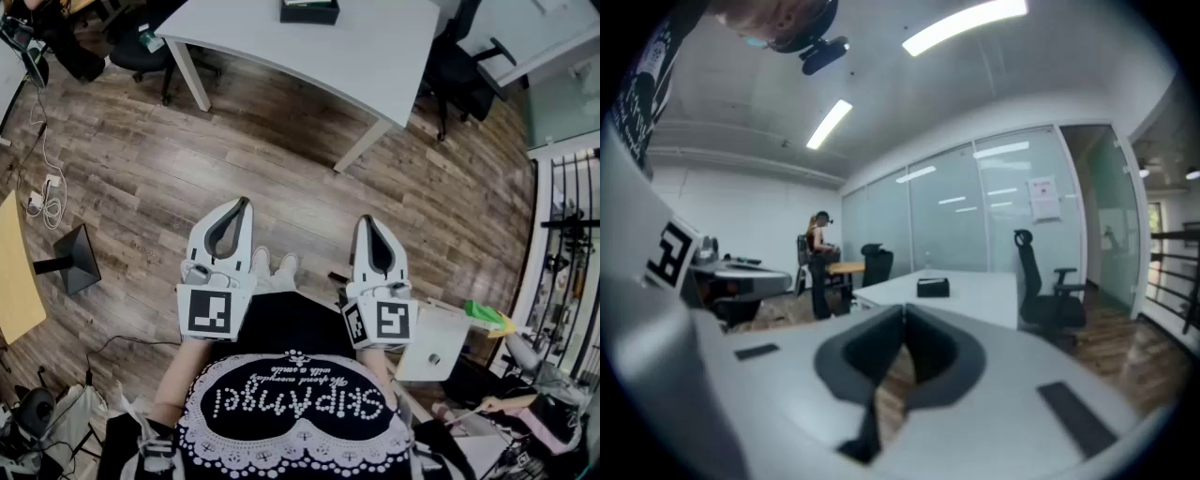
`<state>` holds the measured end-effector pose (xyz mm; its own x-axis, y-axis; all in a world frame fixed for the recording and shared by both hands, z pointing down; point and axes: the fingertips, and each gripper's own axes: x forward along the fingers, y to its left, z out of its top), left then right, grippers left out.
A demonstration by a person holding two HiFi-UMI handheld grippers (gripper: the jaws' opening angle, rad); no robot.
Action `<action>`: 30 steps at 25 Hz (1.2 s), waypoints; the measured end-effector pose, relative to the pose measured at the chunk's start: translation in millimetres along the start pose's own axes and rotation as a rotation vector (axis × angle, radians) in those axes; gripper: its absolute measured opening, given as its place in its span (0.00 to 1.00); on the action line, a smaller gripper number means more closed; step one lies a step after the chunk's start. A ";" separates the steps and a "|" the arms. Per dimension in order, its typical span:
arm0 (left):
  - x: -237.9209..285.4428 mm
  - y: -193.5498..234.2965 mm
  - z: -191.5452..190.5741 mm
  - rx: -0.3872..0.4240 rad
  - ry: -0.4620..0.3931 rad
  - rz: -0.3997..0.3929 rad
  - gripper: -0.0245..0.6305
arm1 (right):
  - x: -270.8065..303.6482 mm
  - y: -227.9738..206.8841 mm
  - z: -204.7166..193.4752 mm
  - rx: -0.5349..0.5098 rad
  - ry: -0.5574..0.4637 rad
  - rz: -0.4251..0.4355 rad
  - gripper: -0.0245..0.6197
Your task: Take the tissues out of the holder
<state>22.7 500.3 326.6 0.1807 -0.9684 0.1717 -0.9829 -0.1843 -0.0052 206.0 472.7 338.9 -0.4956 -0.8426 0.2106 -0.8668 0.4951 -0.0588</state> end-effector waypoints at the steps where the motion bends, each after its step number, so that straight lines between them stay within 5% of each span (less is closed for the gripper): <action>1: 1.7 -0.3 0.4 0.001 -0.001 -0.002 0.07 | 0.8 -1.0 0.4 -0.001 -0.002 -0.001 0.09; 30: 11.0 -45.7 1.8 -0.019 -0.013 0.011 0.07 | -21.2 -40.3 1.1 -0.012 -0.054 0.037 0.09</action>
<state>69.7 497.8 327.0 0.1705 -0.9724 0.1591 -0.9852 -0.1709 0.0113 251.4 470.4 335.6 -0.5299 -0.8337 0.1555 -0.8472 0.5285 -0.0538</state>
